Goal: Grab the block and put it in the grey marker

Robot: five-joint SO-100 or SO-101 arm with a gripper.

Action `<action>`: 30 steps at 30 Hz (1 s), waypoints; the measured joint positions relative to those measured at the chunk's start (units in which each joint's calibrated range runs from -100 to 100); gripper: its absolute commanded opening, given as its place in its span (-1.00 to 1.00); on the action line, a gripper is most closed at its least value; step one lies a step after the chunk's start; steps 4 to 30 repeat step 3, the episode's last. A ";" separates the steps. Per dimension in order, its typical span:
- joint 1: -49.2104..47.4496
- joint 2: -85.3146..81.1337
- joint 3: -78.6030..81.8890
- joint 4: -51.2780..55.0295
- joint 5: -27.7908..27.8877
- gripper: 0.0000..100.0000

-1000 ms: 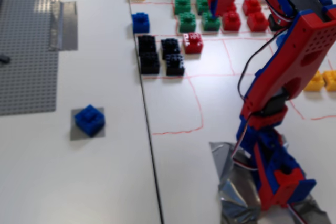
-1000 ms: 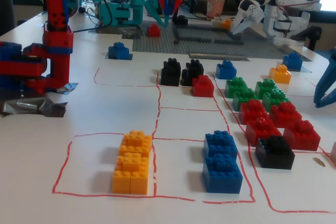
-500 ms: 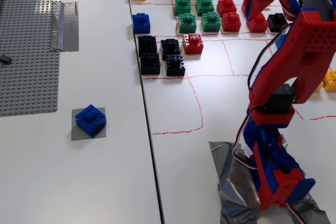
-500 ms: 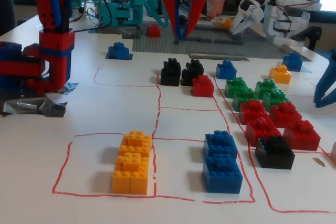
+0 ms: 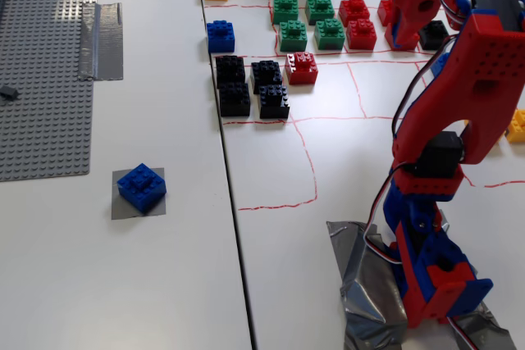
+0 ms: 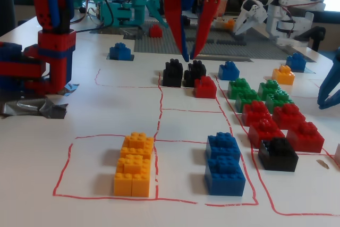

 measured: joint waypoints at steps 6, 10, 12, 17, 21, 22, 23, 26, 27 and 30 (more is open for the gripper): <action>-0.66 1.08 0.00 0.00 -0.88 -1.00; -0.66 1.08 0.00 0.00 -0.88 -1.00; -0.66 1.08 0.00 0.00 -0.88 -1.00; -0.66 1.08 0.00 0.00 -0.88 -1.00; -0.66 1.08 0.00 0.00 -0.88 -1.00; -0.66 1.08 0.00 0.00 -0.88 -1.00; -0.66 1.08 0.00 0.00 -0.88 -1.00; -0.66 1.08 0.00 0.00 -0.88 -1.00; -0.66 1.08 0.00 0.00 -0.88 -1.00; -0.66 1.08 0.00 0.00 -0.88 -1.00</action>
